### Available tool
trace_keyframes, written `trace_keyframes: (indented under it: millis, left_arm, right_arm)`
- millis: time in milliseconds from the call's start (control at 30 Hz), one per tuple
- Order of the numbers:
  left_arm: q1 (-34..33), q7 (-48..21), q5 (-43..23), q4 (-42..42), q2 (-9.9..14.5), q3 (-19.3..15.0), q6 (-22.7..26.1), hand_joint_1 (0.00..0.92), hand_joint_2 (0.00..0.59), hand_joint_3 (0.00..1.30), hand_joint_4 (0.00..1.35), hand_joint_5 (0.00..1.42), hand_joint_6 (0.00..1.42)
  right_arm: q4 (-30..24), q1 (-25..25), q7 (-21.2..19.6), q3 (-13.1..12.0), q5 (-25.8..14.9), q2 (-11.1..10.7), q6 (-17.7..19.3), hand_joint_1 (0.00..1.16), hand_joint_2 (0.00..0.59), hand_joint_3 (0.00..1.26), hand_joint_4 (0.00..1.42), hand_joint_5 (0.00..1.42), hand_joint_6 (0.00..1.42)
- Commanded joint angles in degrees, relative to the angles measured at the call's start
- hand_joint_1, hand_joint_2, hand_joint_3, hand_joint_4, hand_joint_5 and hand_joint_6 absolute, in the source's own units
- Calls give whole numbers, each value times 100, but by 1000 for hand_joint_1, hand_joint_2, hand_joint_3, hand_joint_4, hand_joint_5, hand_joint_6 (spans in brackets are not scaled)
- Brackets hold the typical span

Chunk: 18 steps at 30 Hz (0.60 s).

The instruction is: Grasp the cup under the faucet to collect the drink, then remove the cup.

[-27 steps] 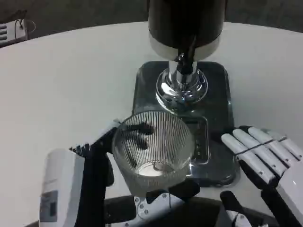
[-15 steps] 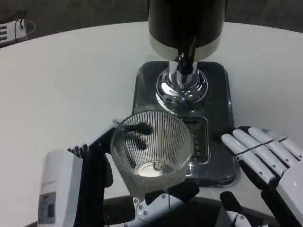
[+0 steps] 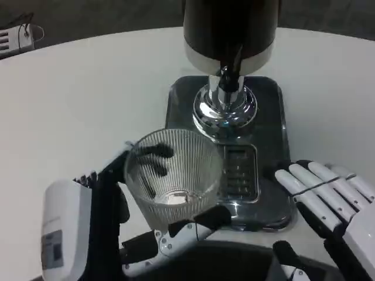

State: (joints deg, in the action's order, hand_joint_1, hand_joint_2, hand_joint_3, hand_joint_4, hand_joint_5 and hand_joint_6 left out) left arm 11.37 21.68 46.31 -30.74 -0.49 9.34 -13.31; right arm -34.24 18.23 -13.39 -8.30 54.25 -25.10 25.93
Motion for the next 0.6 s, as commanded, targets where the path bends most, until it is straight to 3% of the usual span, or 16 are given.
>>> trace_keyframes:
  millis: [33,300,600]
  left_arm:
    - [-326,341,69,371,20,-206,12,760,0,1039,978,1040,1221]
    - [-1266,635,20,1410,127,-510,177,760,0,1039,978,1040,1221]
    - [-2403,1176,193,2804,267,-324,260,761,0,1037,978,1051,1236]
  right_arm:
    - [-196,107,84,-64,-36,13,25,251,517,146,142,159,215]
    - [-264,287,65,-252,-61,69,-9,252,517,146,142,159,215]
    - [-195,333,-7,-421,-85,104,7,252,517,146,142,159,215]
